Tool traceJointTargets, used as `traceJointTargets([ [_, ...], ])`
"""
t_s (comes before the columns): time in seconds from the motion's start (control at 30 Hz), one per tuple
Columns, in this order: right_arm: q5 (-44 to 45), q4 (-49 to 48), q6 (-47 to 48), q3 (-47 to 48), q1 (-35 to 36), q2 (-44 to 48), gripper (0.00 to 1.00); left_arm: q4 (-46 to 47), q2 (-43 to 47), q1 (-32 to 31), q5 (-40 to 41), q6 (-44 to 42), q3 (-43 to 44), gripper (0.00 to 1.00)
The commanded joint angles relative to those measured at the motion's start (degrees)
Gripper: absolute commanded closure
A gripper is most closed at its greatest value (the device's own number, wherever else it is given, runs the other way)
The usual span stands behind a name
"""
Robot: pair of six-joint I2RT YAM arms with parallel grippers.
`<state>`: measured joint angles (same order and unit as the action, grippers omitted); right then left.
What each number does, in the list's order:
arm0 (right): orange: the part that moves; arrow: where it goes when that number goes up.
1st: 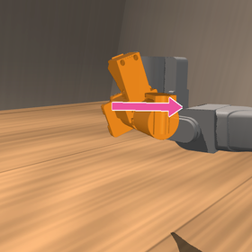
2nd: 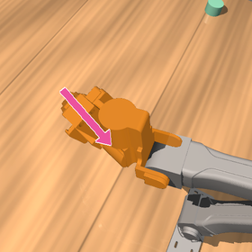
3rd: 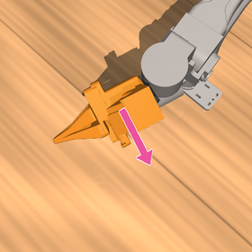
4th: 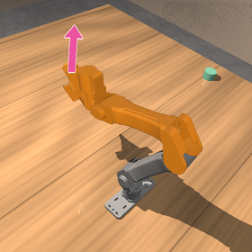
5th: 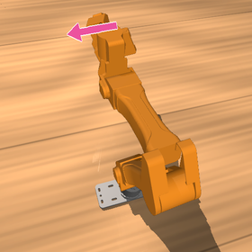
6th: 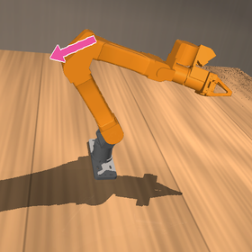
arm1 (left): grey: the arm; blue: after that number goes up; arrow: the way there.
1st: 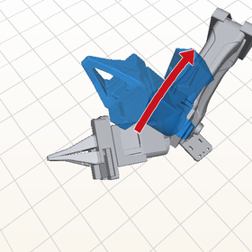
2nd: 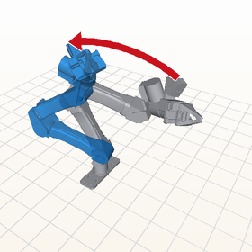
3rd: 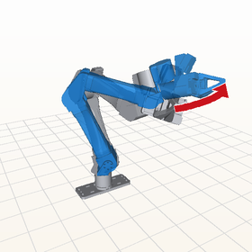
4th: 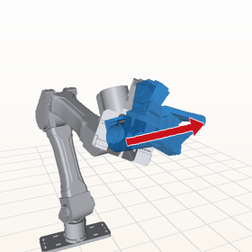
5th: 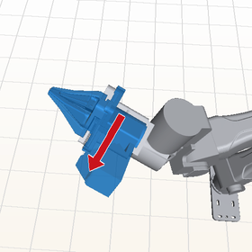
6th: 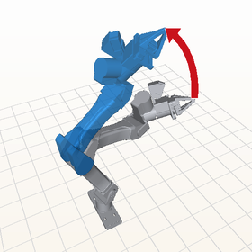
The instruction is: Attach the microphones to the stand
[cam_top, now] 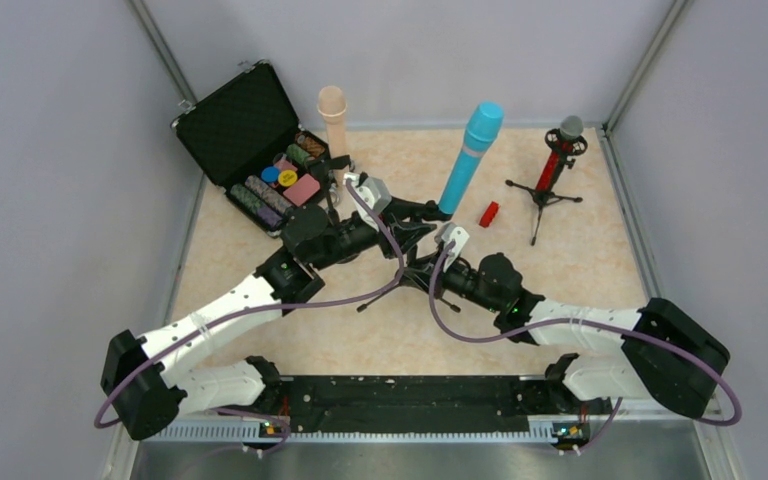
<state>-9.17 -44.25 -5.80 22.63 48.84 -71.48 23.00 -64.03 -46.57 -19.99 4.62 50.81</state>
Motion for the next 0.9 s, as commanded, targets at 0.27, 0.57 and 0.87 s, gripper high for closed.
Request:
traceJointTargets([
  [0.27,2.3,15.3,-3.6,-1.2,0.2,1.0,1.00,26.4,4.7,-0.5,0.6,-0.8,5.4,1.00],
  [0.57,-0.6,21.3,-6.1,6.3,0.2,8.5,0.44,26.8,4.2,-0.5,3.7,-3.1,-2.7,1.00],
  [0.87,0.7,20.4,-9.2,3.0,-0.4,19.6,0.12,34.5,-0.2,-0.5,4.4,-4.0,-7.6,1.00],
])
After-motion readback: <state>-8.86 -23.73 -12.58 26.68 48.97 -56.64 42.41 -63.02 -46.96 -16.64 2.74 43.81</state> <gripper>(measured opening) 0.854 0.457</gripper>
